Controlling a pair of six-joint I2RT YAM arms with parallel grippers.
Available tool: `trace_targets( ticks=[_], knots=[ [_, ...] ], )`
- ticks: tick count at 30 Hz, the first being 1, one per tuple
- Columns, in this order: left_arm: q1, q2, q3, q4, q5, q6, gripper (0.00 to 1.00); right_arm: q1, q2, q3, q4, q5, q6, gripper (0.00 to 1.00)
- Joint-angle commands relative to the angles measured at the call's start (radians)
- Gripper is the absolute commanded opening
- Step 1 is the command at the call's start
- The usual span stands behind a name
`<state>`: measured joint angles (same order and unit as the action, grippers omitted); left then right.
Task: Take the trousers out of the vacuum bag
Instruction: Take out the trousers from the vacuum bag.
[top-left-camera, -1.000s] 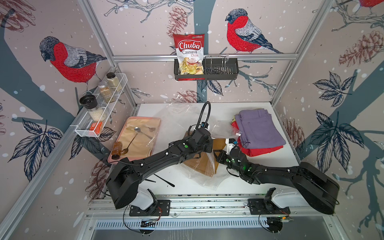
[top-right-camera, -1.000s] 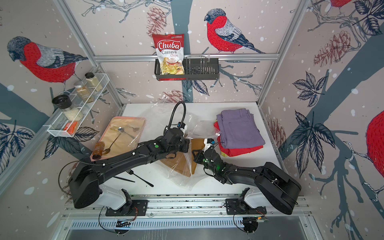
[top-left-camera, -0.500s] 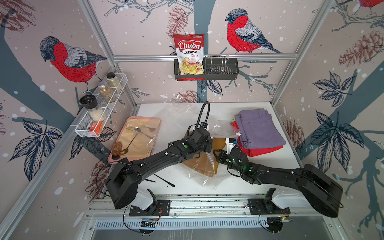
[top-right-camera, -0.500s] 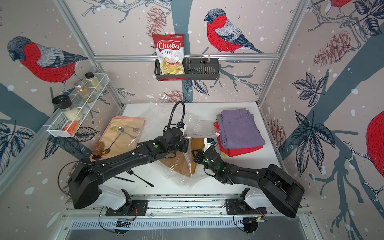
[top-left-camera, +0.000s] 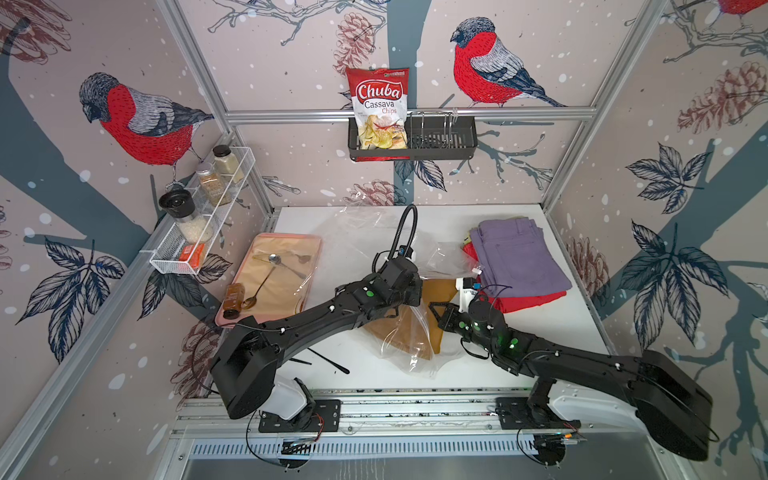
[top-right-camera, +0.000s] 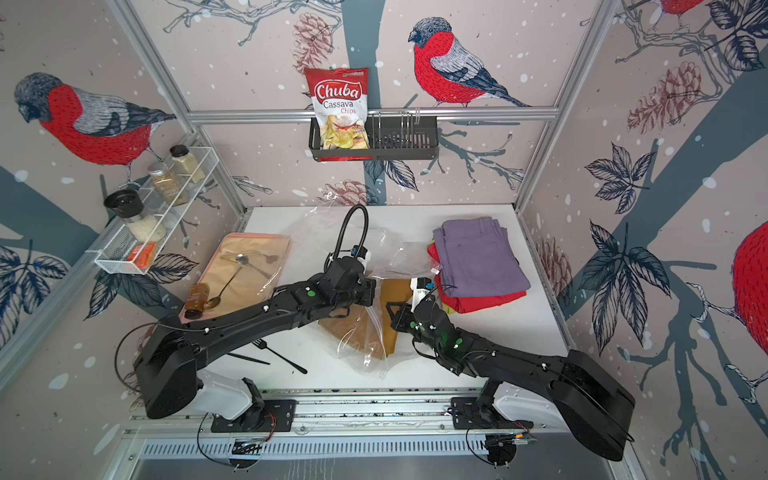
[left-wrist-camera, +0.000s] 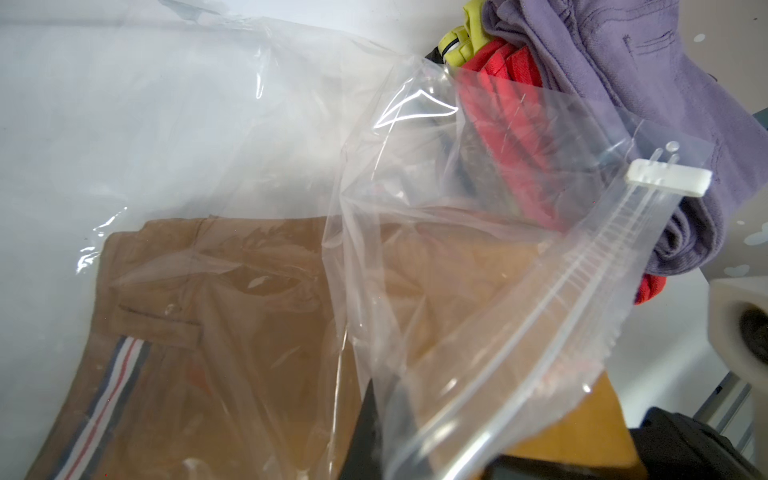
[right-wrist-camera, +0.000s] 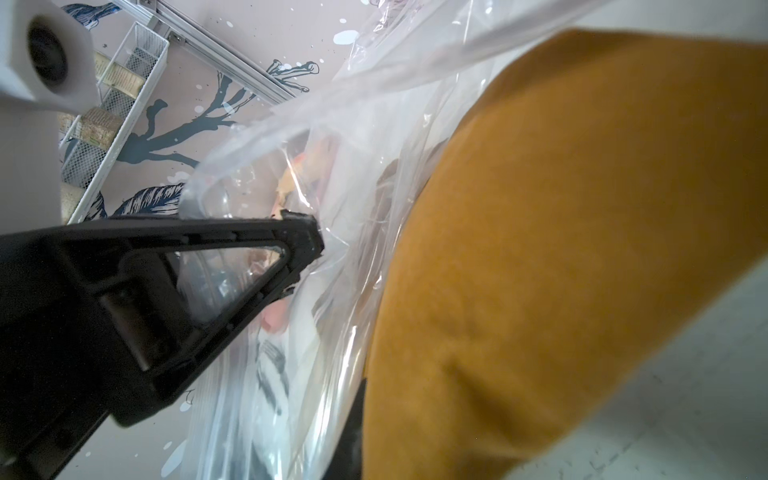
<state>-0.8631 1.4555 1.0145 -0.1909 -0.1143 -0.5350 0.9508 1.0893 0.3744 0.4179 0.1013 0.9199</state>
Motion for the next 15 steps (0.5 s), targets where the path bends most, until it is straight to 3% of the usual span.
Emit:
trace_targets(
  ticks=[1, 15],
  knots=[
    [0.003, -0.015, -0.011, 0.050, -0.017, -0.016, 0.00, 0.006, -0.060, 0.000, -0.005, 0.030, -0.028, 0.00],
    [0.007, 0.002, -0.044, 0.077, -0.012, -0.014, 0.00, 0.075, -0.242, 0.021, -0.203, 0.116, -0.052, 0.00]
  ],
)
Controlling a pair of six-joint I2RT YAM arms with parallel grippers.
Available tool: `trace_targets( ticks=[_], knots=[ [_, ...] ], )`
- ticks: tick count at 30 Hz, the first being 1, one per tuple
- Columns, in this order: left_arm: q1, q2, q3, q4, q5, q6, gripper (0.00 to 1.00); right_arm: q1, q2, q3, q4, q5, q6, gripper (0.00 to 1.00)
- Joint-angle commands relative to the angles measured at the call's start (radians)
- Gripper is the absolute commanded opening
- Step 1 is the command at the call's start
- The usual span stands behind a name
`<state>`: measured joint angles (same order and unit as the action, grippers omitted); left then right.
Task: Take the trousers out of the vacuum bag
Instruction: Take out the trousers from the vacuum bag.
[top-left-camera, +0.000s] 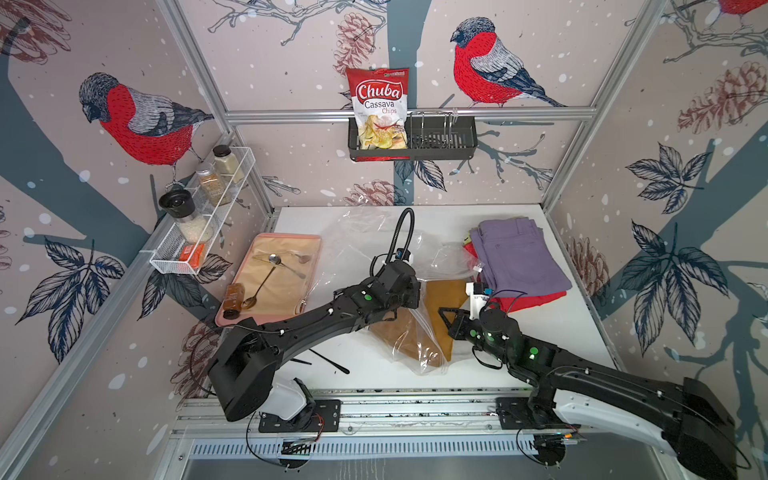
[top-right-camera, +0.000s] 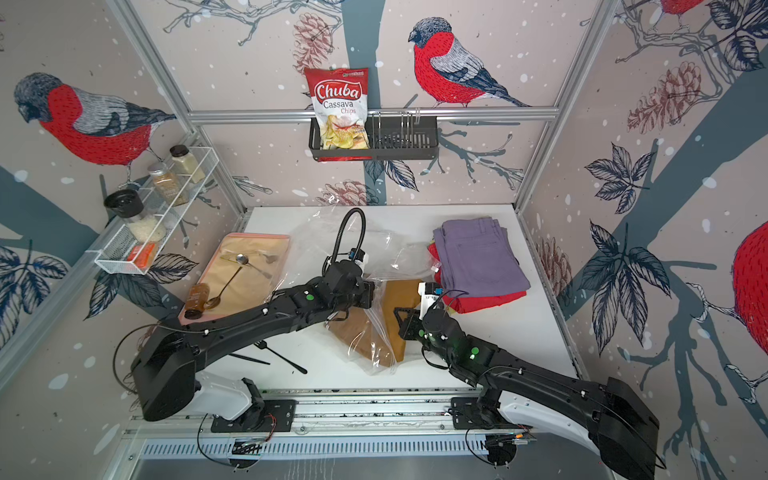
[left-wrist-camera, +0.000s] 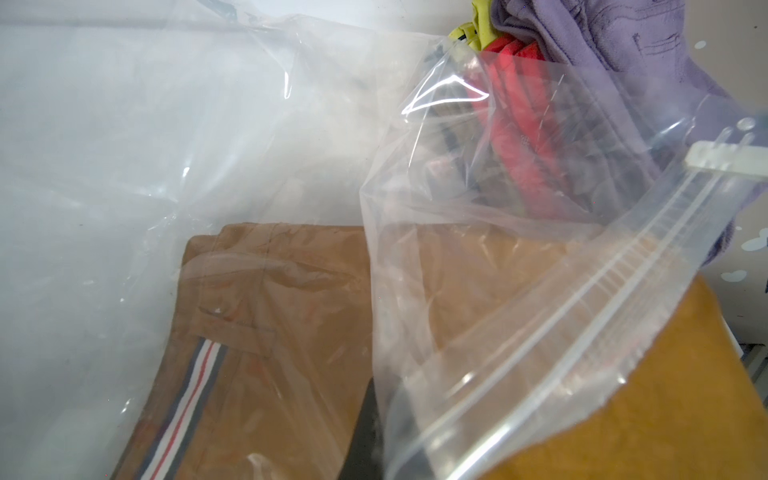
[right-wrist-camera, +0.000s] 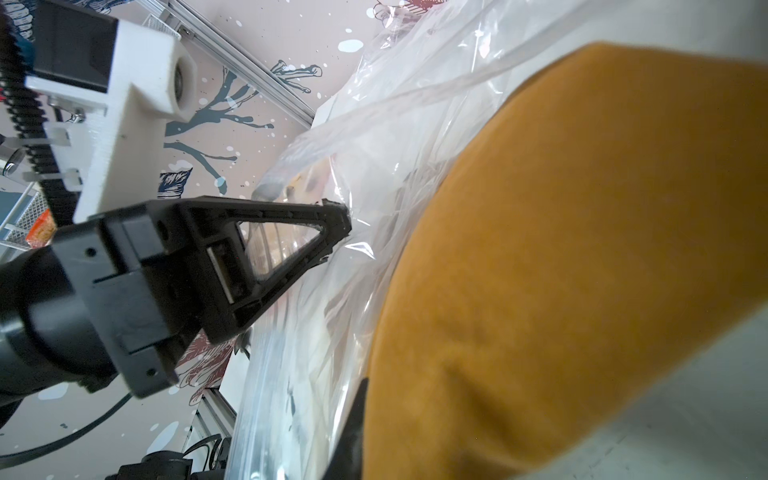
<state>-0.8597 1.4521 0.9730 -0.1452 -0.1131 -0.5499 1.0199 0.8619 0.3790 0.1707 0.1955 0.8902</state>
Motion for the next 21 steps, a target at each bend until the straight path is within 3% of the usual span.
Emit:
trace_targets(
  ticks=[1, 12, 21],
  knots=[
    [0.004, 0.007, -0.003, 0.032, -0.013, 0.000, 0.00, 0.010, -0.018, 0.019, 0.039, 0.023, -0.025, 0.00],
    [0.013, 0.045, 0.013, 0.036, -0.006, 0.010, 0.00, 0.054, -0.082, 0.033, -0.031, 0.055, -0.039, 0.00],
    [0.031, 0.093, 0.051, 0.017, 0.014, 0.016, 0.00, 0.088, -0.245, 0.012, -0.163, 0.133, -0.020, 0.00]
  ],
)
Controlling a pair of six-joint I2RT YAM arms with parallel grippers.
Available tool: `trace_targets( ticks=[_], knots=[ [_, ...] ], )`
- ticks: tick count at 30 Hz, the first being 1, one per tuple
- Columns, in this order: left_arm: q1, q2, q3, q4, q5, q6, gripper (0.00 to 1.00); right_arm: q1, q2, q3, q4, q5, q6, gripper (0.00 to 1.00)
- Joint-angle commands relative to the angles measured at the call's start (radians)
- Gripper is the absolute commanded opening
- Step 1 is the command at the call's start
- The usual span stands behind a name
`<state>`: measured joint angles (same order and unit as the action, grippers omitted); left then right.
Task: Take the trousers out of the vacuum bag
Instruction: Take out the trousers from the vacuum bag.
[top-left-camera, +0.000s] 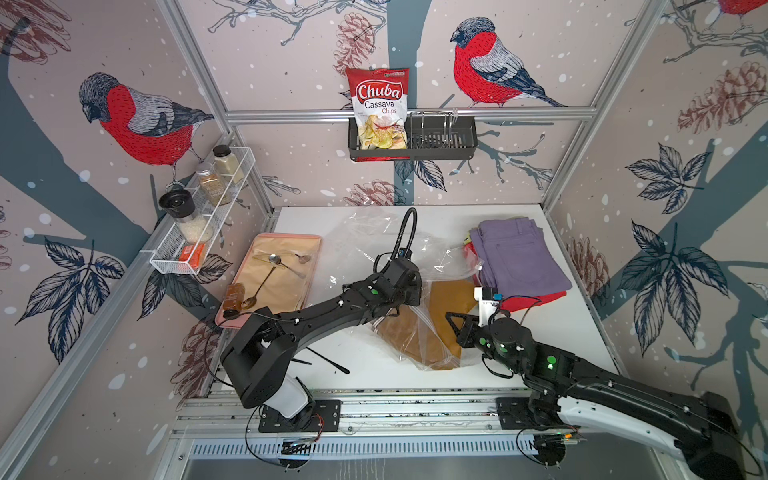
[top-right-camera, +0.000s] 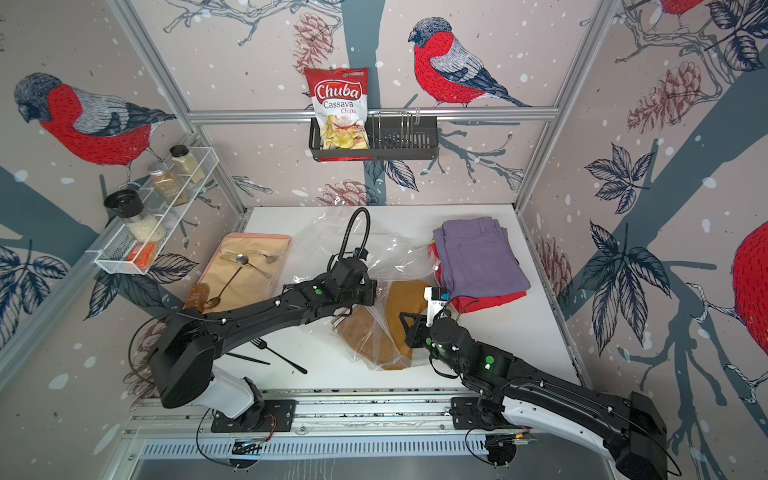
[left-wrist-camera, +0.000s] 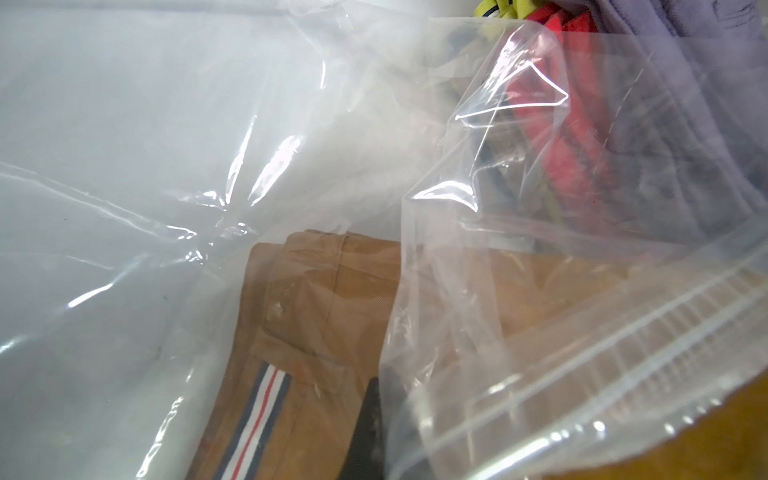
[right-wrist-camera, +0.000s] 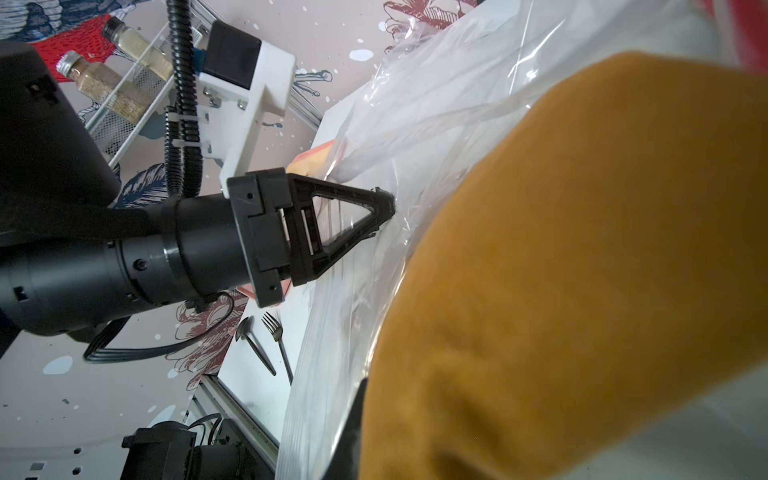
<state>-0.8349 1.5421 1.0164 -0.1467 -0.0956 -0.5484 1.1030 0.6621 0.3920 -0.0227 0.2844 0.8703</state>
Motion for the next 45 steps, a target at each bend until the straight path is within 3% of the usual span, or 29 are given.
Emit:
trace_targets(
  ticks=[1, 12, 17, 20, 25, 28, 36, 45],
  knots=[
    [0.006, 0.000, 0.006, 0.016, 0.004, 0.014, 0.00, 0.005, -0.065, -0.004, 0.012, 0.059, -0.002, 0.00],
    [0.013, -0.038, -0.083, 0.038, 0.046, -0.012, 0.02, 0.001, -0.208, 0.041, -0.171, 0.197, -0.017, 0.00],
    [0.014, -0.142, -0.025, 0.081, 0.206, -0.019, 0.74, -0.003, -0.176, 0.014, -0.126, 0.173, -0.013, 0.00],
    [0.014, -0.223, 0.020, 0.020, 0.160, -0.023, 0.96, -0.003, -0.162, -0.002, -0.094, 0.167, -0.010, 0.00],
    [0.031, -0.328, -0.013, -0.150, 0.034, -0.055, 0.99, -0.009, -0.161, -0.012, -0.068, 0.171, -0.024, 0.00],
    [0.071, -0.375, -0.115, -0.220, -0.018, -0.109, 0.98, -0.013, -0.160, -0.012, -0.063, 0.167, -0.027, 0.00],
    [0.155, -0.411, -0.280, -0.284, -0.102, -0.200, 0.98, -0.017, -0.191, -0.033, -0.061, 0.163, -0.024, 0.00],
    [0.159, -0.599, -0.535, -0.218, -0.048, -0.389, 0.98, -0.053, -0.172, -0.034, -0.058, 0.128, -0.027, 0.00]
  ],
)
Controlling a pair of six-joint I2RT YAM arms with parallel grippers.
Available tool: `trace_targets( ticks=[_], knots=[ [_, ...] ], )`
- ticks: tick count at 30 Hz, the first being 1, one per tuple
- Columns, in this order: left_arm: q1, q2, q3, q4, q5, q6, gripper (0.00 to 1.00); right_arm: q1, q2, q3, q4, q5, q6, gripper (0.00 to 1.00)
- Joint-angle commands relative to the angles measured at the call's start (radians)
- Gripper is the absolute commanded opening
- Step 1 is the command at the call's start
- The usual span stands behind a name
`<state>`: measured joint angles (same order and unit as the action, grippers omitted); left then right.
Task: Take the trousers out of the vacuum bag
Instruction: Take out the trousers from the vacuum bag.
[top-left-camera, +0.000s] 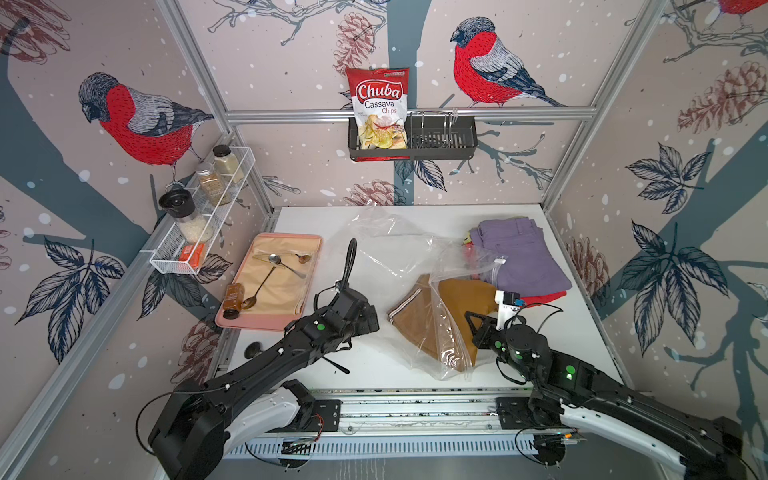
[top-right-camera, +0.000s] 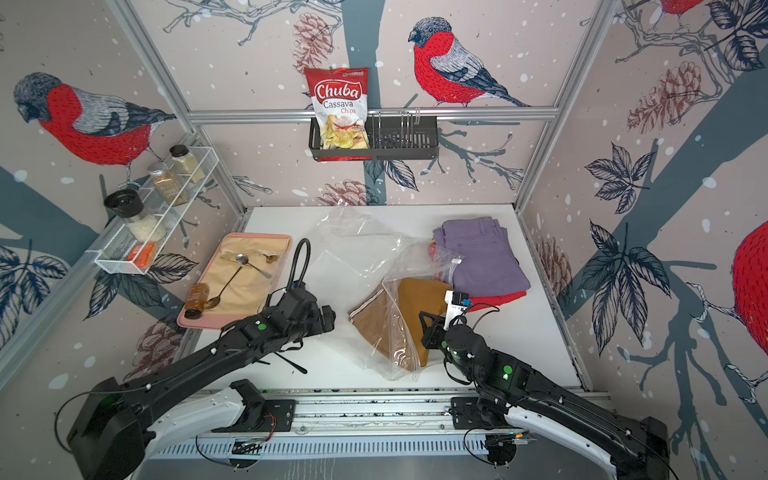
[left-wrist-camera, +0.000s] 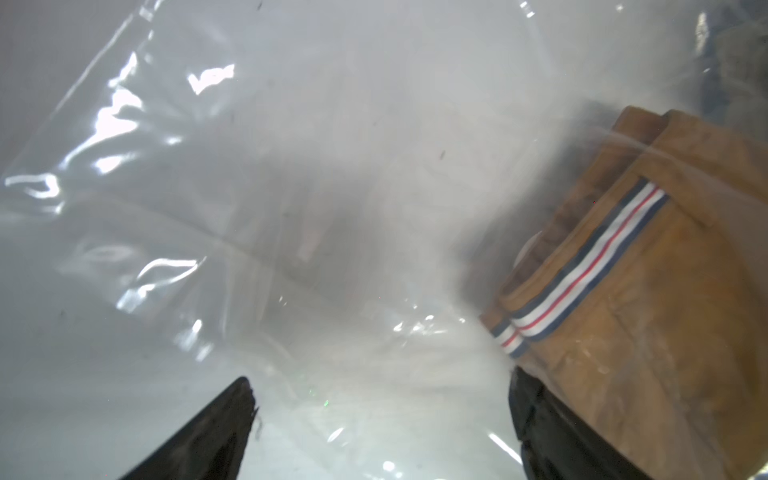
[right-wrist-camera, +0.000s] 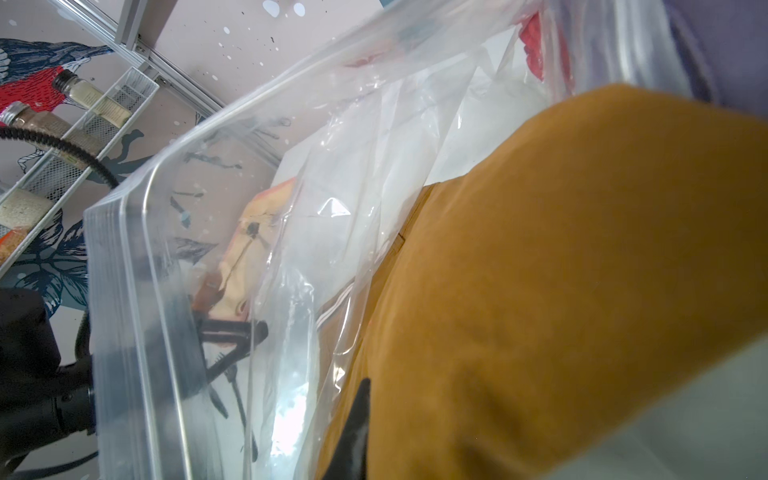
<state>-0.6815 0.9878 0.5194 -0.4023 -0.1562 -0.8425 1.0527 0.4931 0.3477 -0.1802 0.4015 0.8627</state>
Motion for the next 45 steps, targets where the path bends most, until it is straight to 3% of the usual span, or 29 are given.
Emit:
trace_targets(
  ticks=[1, 10, 22, 27, 29, 33, 38, 41, 45],
  knots=[
    [0.006, -0.076, -0.060, 0.043, 0.018, -0.120, 0.98, -0.002, -0.006, 0.007, 0.102, 0.011, -0.019, 0.00],
    [0.017, -0.276, -0.262, 0.186, 0.084, -0.322, 0.98, -0.014, -0.020, 0.001, 0.096, -0.001, -0.014, 0.00],
    [0.050, -0.209, -0.367, 0.429, 0.162, -0.387, 0.95, -0.019, -0.014, -0.006, 0.104, -0.009, -0.010, 0.00],
    [0.067, -0.186, -0.376, 0.476, 0.150, -0.389, 0.76, -0.017, -0.014, -0.008, 0.101, -0.011, -0.007, 0.00],
    [0.082, -0.174, -0.374, 0.487, 0.144, -0.387, 0.61, -0.019, -0.016, -0.011, 0.105, -0.013, -0.005, 0.00],
    [0.114, -0.133, -0.362, 0.507, 0.146, -0.358, 0.42, -0.020, -0.011, -0.015, 0.117, -0.017, -0.007, 0.00],
    [0.203, -0.065, -0.343, 0.572, 0.203, -0.287, 0.08, -0.021, -0.005, -0.006, 0.111, -0.026, -0.010, 0.00],
    [0.236, -0.017, -0.317, 0.602, 0.221, -0.243, 0.00, -0.023, -0.010, -0.020, 0.134, -0.036, -0.004, 0.00],
    [0.266, 0.036, -0.282, 0.629, 0.228, -0.200, 0.00, -0.022, -0.004, -0.035, 0.162, -0.050, 0.004, 0.00]
  ],
)
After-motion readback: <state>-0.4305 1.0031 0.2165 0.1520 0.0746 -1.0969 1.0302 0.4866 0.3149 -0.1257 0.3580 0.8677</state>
